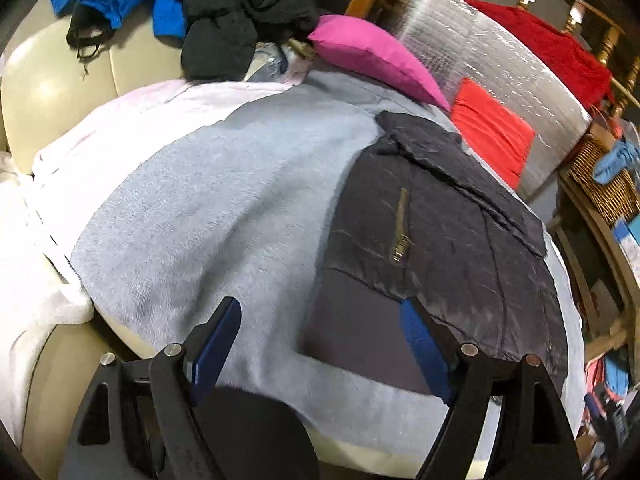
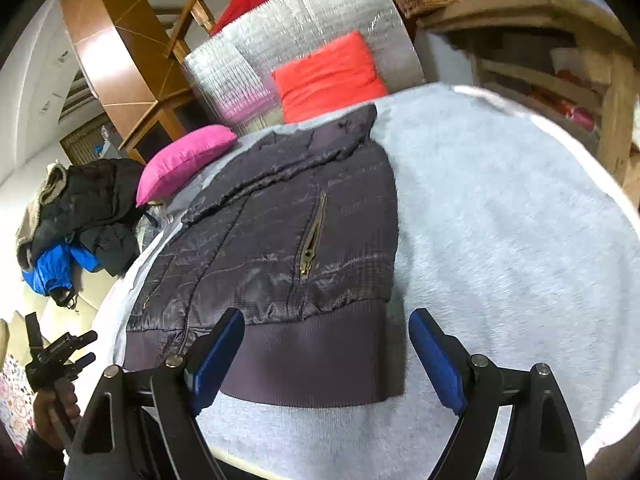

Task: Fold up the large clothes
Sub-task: 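Fold the lifted jacket side over toward the zipper with the left tool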

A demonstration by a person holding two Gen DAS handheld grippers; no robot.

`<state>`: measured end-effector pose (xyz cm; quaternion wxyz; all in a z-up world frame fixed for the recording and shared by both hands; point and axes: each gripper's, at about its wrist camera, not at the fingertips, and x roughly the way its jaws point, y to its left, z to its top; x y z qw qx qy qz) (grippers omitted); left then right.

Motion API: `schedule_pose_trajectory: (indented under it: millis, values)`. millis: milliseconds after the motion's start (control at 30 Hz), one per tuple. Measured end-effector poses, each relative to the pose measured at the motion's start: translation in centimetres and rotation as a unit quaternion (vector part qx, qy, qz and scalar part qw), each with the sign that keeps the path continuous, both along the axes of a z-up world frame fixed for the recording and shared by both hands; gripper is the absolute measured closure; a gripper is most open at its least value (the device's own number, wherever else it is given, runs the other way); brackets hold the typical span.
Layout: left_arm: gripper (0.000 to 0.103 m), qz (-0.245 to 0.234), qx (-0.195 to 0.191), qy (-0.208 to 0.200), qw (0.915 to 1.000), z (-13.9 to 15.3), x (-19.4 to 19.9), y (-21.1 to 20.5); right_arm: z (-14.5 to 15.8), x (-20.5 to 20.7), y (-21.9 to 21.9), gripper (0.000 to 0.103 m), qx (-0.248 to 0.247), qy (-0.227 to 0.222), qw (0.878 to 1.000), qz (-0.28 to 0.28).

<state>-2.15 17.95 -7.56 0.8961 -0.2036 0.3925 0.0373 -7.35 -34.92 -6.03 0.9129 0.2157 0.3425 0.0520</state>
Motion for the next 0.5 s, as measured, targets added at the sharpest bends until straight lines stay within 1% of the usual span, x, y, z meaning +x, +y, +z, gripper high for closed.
schedule_pose_trajectory:
  millis: [167,267,500]
  values:
    - [0.021,-0.011,0.014,-0.014,0.9998,0.8,-1.7,-0.6,0.9,-0.8,0.1,0.016,0.012,-0.012,1.000,-0.002]
    - [0.021,-0.004,0.014,-0.013,0.9998,0.7,-2.3,-0.1,1.0,-1.5,0.3,0.016,0.009,-0.016,1.000,-0.003]
    - [0.021,0.009,0.011,0.001,0.9999,-0.2,-2.8,1.0,-0.2,-2.5,-0.8,0.016,0.011,0.008,1.000,-0.027]
